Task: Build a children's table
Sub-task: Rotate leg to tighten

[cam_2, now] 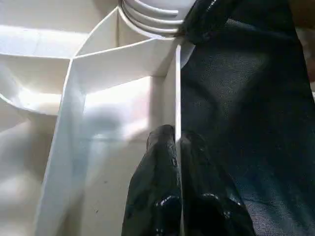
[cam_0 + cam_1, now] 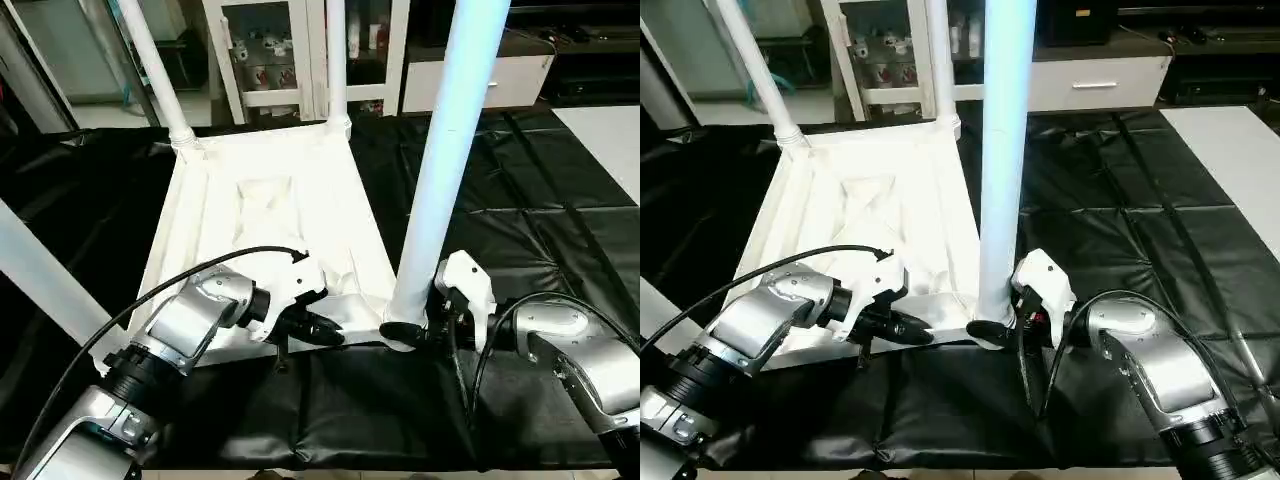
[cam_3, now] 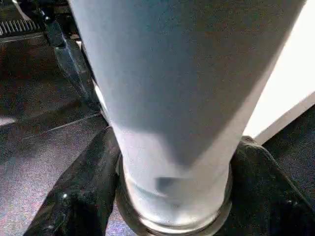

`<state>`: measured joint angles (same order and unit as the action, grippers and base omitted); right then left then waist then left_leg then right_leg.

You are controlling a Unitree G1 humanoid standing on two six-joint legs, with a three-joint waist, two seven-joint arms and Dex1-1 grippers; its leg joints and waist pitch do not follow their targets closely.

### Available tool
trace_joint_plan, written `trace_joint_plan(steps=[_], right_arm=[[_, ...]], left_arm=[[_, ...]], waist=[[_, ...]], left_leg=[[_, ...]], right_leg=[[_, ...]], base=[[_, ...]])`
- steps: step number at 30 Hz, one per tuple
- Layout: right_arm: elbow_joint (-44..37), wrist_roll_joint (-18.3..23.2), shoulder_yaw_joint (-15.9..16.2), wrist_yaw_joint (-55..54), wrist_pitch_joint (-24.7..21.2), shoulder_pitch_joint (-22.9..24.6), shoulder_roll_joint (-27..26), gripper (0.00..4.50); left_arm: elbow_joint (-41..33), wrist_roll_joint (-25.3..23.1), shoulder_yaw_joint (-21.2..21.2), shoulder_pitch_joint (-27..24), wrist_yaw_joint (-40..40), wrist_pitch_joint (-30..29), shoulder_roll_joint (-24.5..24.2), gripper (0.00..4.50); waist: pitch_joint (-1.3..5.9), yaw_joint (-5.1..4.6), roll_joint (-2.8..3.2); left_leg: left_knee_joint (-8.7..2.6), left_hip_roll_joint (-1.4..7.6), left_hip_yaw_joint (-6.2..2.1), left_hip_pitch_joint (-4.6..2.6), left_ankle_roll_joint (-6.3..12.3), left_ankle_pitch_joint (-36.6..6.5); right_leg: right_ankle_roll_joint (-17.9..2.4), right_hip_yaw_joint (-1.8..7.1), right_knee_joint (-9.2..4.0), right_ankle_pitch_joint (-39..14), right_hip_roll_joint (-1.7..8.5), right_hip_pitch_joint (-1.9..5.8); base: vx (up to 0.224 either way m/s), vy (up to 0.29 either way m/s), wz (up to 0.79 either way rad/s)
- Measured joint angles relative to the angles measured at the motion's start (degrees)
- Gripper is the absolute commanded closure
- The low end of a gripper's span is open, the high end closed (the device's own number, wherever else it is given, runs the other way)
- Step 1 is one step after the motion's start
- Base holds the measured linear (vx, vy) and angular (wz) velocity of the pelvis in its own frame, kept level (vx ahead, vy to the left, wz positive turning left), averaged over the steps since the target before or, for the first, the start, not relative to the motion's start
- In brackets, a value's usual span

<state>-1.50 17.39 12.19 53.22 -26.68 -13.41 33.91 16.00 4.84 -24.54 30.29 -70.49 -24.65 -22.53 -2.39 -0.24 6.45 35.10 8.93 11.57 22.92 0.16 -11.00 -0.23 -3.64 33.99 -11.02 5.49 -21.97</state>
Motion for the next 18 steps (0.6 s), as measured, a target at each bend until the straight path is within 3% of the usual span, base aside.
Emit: trace_joint_plan(steps=[6,9,13,18], right_arm=[[0.1,-0.2,0.0,-0.1,0.0,0.0,-0.4,1.73],[2.3,-1.5,-0.2,-3.0,1.0,0.0,-3.4,1.74],[8.0,-3.6,-2.1,-12.9,2.4,-2.2,-10.1,1.75],[17.8,-6.8,-5.6,-29.2,4.7,-7.9,-19.2,1.75]], left_arm=[[0.1,-0.1,0.0,0.0,0.1,0.0,0.0,4.5],[1.5,-0.8,0.2,0.0,1.7,0.9,0.6,4.5],[6.8,-2.7,1.8,2.0,7.9,2.2,4.1,4.5],[15.4,-4.2,4.1,5.7,19.0,4.2,11.4,4.5]], waist=[[0.0,-0.03,0.0],[0.03,-0.37,-0.06],[0.03,-1.34,-0.09],[0.03,-3.23,-0.33]], left_leg=[[0.02,0.0,0.0,0.0,0.0,0.0],[0.04,0.01,-0.01,-0.05,0.0,0.0],[0.2,0.0,-0.01,-0.13,-0.02,0.0],[0.32,-0.03,-0.02,-0.18,-0.02,0.0]], right_leg=[[0.0,0.0,0.04,0.0,0.0,0.0],[0.0,-0.01,0.1,0.0,-0.01,0.01],[-0.1,0.03,0.13,0.1,-0.01,0.08],[-0.1,0.08,0.04,0.1,-0.01,0.13]], base=[[0.0,0.0,0.0],[0.0,0.0,0.0],[0.0,0.0,0.0],[0.0,0.0,0.0]])
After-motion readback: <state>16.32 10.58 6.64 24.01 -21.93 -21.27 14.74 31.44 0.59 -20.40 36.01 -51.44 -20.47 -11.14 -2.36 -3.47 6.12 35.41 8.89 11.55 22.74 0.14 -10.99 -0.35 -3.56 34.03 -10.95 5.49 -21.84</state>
